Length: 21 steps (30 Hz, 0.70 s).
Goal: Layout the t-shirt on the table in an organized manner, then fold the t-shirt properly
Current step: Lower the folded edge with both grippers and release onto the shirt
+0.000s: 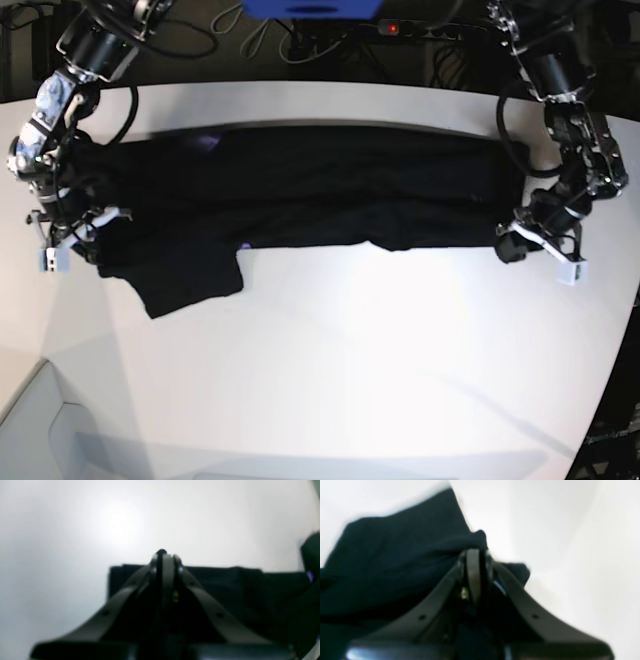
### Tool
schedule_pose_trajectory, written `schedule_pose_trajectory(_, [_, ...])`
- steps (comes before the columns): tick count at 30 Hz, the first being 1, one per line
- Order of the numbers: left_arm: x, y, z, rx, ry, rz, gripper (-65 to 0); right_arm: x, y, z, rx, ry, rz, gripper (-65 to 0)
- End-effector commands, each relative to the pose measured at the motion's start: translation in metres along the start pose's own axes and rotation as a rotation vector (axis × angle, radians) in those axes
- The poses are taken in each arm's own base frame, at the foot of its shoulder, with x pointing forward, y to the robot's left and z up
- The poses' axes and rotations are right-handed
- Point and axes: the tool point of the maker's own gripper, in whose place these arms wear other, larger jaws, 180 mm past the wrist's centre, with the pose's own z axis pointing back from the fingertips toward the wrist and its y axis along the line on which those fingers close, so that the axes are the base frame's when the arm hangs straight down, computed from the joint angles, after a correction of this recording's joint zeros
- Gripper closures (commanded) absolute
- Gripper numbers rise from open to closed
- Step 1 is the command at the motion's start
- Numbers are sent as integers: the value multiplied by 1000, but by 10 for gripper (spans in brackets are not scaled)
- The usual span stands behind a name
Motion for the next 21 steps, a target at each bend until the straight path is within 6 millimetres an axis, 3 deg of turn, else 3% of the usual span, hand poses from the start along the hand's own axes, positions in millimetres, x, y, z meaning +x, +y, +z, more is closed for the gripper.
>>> schedule_pose_trajectory(1, [29, -5, 6, -13, -71, -39, -1, 19, -5, 6, -15, -55, 26, 0])
schedule_pose_trajectory(4, [40, -9, 17, 1, -70, -88, -1, 25, 3, 16, -20, -82, 43, 0])
schedule_pose_trajectory(7, [53, -6, 35, 38, -94, -114, -1, 34, -3, 31, -59, -116, 55, 0])
schedule_pose_trajectory(14, [63, 21, 76, 149, -107, -93, -1, 37, -13, 49, -111, -139, 57, 0])
schedule_pose_trajectory(17, [62, 22, 78, 155, -96, -98, -1, 39, -11, 55, -118, -144, 74, 0])
schedule_pose_trajectory(21, [42, 25, 79, 161, -48, -89, -1, 27, -5, 58, -112, -121, 61, 0])
